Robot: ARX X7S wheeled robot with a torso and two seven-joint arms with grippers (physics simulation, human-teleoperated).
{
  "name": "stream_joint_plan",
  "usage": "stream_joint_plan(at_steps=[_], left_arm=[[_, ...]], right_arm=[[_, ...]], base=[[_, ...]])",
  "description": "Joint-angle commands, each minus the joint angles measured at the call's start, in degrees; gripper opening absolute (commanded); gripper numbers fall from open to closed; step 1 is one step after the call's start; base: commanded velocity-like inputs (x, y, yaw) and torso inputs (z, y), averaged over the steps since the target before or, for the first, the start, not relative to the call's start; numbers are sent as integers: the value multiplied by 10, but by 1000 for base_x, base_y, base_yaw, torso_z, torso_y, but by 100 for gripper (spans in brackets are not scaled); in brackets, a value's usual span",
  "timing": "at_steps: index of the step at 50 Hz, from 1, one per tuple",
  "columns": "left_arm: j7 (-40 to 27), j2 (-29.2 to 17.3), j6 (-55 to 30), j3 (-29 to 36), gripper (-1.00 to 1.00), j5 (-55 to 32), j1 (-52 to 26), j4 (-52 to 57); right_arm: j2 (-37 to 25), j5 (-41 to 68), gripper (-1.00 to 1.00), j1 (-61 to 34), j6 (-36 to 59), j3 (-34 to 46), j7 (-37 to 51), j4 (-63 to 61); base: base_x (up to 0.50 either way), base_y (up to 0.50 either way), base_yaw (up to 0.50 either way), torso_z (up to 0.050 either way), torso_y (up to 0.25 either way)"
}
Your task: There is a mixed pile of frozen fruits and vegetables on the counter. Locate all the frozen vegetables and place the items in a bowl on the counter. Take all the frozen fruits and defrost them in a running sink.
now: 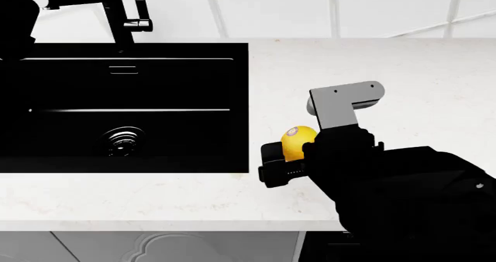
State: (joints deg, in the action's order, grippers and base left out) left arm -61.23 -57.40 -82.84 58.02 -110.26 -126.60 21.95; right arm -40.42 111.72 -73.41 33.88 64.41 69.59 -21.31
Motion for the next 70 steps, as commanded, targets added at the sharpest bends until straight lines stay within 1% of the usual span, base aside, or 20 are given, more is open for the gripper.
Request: stream_joint_plan(at_steps=[1,18,19,26,32,41,47,50,59,70], left_arm=[[1,-3,3,1,100,1,4,4],[0,-9,7,3,100,-3,3,7],[-1,-10,7,3,100,-3,3,7],[-1,-11,6,3,100,-3,3,7],[-1,-13,6,4,100,-5,2,7],[-4,-16,6,3,100,-10,-2,6],[-2,-23,7,0,100,-12,-4,8],[1,-24,7,-1,100,-8,-3,8],[4,-36,10,-4,100,-7,3,15],[-28,-47,12,2,100,-46,-9,21]], right_arm=[[10,-24,100,17,2,16,-16,22],[20,-42,100,16,13,30,-19,38],[21,-50,-100,8,24,36,-15,37],[19,-61,-100,-4,41,44,-12,35],[11,-68,-100,-20,36,30,-8,13],[-5,-29,-100,-167,45,-52,22,-52],[-16,-32,-100,-240,74,-75,29,-86],[-22,-20,-100,-250,77,-81,32,-99],[-32,-27,-100,-271,86,-90,29,-113],[-42,-28,-100,-267,95,-84,31,-124]], base=[[0,0,0,0,0],[0,0,0,0,0],[0,0,0,0,0],[0,0,0,0,0],[2,0,0,0,0],[0,0,0,0,0],[0,0,0,0,0],[0,0,0,0,0],[0,0,0,0,0],[0,482,0,0,0]])
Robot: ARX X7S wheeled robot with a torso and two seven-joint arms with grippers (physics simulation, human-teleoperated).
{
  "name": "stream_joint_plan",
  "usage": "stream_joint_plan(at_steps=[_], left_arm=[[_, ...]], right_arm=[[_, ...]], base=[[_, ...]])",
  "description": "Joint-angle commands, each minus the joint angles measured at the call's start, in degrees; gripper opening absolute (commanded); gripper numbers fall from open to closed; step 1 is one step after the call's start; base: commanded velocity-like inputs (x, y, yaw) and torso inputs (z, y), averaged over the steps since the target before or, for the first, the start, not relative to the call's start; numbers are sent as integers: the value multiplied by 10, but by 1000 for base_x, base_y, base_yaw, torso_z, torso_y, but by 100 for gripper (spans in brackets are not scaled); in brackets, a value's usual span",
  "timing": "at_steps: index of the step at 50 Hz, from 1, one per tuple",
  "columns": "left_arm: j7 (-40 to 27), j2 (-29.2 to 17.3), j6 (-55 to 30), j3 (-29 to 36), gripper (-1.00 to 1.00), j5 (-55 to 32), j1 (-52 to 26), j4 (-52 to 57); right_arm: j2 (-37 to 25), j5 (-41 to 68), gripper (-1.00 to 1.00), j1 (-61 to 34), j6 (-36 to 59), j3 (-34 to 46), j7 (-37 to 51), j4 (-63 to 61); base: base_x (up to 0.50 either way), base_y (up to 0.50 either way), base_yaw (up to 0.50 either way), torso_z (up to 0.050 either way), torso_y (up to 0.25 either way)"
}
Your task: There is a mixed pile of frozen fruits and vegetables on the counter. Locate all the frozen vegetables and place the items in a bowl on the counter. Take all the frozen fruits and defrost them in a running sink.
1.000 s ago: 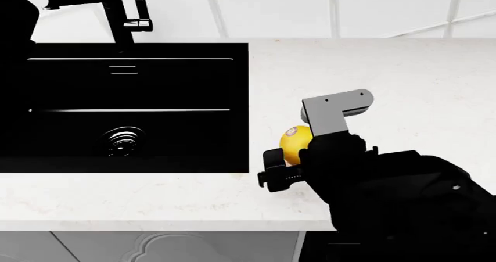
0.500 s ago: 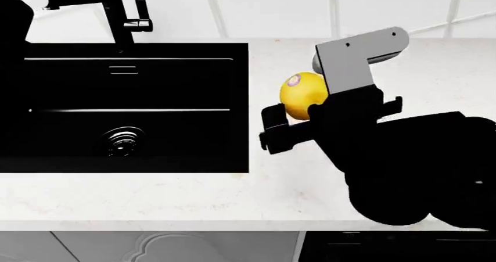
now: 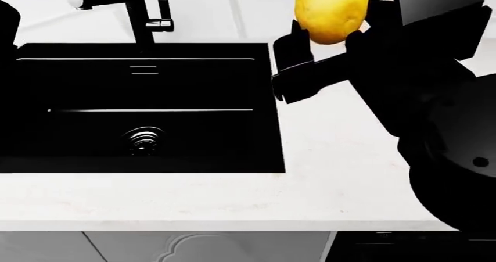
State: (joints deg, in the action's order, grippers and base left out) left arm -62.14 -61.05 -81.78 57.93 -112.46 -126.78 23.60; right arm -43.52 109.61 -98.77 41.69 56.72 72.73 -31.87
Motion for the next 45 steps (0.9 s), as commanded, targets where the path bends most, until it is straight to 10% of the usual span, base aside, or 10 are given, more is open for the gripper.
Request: stream_joint_plan(at_steps=[1,45], left_arm=[[-20,-11,2,3,100,-25,-8,5],[12,-17,1,-12,100,15,18,8]], right_arm=[[-13,-9,-100,-8,15,-6,-1,-20],[-27,-20,-100,26,22,13,3,-65]], base=[[0,500,0,0,0],[-198,400,0,0,0]])
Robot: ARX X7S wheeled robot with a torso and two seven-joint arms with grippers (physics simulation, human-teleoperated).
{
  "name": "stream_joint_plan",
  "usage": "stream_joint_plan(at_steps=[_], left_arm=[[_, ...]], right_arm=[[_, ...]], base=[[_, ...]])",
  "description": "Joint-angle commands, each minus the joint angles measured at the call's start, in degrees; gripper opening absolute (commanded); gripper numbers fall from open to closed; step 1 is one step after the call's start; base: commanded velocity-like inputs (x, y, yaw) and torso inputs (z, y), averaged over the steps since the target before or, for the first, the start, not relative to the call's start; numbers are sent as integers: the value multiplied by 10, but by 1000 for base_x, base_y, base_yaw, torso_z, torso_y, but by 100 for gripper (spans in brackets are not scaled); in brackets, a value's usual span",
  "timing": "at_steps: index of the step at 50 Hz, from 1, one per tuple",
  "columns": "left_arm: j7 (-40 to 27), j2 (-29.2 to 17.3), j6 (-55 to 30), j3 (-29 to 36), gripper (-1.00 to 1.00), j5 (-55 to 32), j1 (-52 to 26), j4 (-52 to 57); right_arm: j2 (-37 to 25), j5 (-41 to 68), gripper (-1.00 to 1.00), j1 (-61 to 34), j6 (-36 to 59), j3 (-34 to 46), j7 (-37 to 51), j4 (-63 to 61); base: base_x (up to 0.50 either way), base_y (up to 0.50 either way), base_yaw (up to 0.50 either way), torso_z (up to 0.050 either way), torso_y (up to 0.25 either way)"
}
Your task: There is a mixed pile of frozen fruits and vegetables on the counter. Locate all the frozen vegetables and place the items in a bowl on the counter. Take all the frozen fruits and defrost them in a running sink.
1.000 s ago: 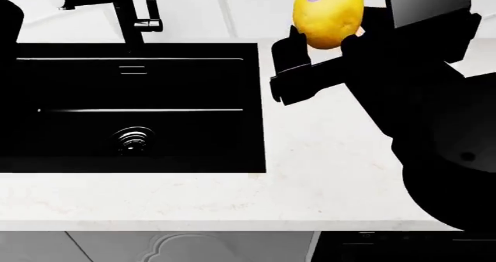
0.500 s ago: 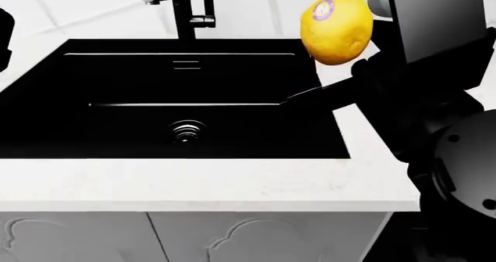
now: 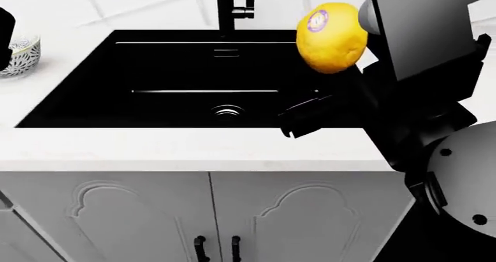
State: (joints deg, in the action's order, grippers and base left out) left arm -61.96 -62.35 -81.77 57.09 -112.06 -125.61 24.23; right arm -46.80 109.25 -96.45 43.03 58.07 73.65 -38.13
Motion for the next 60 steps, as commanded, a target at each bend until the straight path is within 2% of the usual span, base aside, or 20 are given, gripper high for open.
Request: stream_joint_plan(at_steps=[1,36,60], left_arm=[[11,-4,1,-3,100,12,7,2],[17,-6,6,-3,100,21,13,5],[8,-5,5,0,100,11,7,5]], right_arm=[[7,-17,-100,4,9,0,-7,-2],[21,-54,-100,23,6,8,-25,8],[21,-69,-100,37,-1,10,-28,11]], base=[[0,500,0,0,0],[3,500,0,0,0],[464,236,0,0,1]])
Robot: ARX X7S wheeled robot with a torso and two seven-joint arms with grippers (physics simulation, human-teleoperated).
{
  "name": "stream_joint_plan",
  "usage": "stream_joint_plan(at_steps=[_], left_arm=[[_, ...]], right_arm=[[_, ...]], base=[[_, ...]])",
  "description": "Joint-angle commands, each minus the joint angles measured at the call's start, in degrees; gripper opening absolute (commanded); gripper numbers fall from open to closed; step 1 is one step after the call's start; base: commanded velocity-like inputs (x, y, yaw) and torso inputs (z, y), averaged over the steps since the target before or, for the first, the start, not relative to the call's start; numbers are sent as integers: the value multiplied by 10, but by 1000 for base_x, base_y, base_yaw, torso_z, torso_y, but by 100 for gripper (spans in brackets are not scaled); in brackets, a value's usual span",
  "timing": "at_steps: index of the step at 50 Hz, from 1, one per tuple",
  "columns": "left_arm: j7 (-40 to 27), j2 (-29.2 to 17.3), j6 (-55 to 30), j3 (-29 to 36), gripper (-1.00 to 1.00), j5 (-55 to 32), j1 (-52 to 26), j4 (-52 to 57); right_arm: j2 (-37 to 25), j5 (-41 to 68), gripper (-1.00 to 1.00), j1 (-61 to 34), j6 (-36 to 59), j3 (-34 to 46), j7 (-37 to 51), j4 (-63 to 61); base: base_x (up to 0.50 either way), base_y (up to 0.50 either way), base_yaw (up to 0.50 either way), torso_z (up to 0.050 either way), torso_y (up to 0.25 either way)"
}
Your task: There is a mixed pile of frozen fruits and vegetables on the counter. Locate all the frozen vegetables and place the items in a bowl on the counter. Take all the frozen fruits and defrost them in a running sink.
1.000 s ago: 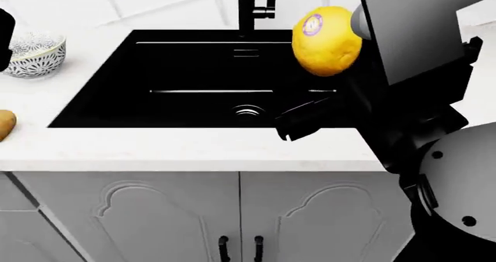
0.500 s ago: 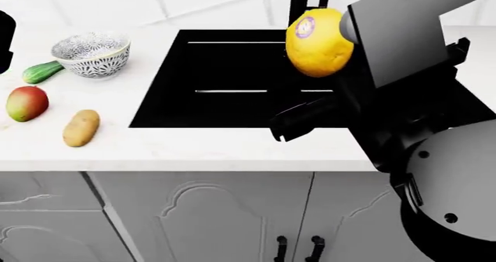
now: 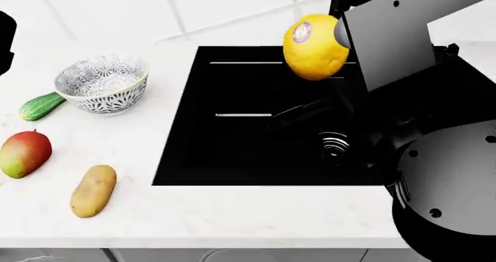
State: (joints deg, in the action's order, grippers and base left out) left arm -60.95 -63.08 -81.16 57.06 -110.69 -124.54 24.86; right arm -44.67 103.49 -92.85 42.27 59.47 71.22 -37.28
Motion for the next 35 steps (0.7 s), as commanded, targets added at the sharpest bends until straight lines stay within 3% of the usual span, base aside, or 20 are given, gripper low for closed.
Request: stream_joint_plan(at_steps=[1,6,16,28,35], left_arm=[[-2,3,-2,1,100,-2,-4,-2],[1,4,-3,0,100,1,-5,-3],[5,0,-2,-2,100,6,-1,0],[4,-1,-2,-2,100,3,-2,0],[4,-1,0,-2,100,5,0,0]], right_arm=[[0,-11,-100,1,6,-4,-4,2],[1,-12,-100,0,9,-3,-6,-1],[4,-17,-100,-4,13,-3,-11,-2],[2,-13,-100,-9,16,-1,-1,1],[1,-17,-100,-4,9,-5,-2,-1]], base=[[500,160,0,0,0],[458,129,0,0,2],[11,0,0,0,1],[0,471,0,0,1],[0,0,0,0,0]])
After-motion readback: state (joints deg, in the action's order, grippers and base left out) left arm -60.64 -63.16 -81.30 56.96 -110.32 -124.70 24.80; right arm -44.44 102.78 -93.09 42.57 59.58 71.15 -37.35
